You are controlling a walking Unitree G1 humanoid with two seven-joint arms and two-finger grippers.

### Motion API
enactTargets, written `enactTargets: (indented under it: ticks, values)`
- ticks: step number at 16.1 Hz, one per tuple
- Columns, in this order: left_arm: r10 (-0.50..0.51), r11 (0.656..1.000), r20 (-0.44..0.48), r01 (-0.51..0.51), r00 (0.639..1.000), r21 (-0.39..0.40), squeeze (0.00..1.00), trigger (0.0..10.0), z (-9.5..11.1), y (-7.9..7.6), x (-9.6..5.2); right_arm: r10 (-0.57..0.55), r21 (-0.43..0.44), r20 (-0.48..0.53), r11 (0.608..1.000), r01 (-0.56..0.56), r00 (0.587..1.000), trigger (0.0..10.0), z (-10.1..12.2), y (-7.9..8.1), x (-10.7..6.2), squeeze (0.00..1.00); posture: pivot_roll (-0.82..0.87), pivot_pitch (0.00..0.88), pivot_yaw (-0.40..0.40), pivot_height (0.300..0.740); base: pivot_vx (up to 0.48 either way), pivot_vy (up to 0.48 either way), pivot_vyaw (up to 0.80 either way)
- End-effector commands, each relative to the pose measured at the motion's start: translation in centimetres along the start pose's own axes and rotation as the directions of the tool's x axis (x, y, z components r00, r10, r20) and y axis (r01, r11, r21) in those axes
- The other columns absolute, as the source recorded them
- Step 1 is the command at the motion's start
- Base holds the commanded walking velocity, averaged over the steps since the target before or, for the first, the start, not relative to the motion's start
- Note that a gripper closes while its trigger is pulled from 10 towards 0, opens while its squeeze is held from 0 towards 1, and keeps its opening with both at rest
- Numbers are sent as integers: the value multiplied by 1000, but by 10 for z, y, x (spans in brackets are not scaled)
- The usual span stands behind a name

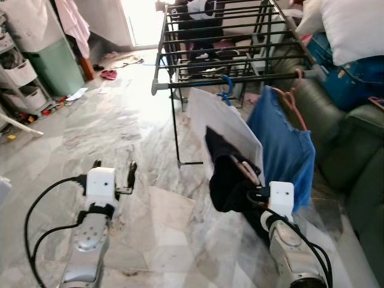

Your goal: Hang hanger

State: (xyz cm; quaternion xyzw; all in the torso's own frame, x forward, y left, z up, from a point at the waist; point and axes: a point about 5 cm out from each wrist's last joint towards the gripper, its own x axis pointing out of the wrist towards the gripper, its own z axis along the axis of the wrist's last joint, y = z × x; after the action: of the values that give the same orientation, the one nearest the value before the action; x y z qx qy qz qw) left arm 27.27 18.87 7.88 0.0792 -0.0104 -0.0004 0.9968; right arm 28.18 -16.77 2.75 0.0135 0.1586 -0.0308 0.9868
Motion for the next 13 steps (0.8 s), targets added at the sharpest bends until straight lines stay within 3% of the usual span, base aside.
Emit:
enactTargets:
  ticks: [1,3,13]
  values:
    - [2,1000,-26,-2,1000,-3,0,10000,-5,3,0,43,18,61,999,-44,997,10000,18,14,5,0,-165,0,108,740,454,0,400]
    - [4,1000,-34,-5,999,-14,0,10000,-7,2,0,61,18,60,998,-63,996,10000,21,16,7,0,-166,0,104,740,454,0,400]
    - [3,999,-56,-6,998,-47,0,10000,-14,-1,-1,115,34,15,993,-116,993,10000,19,27,8,0,-164,0,93,740,433,27,0]
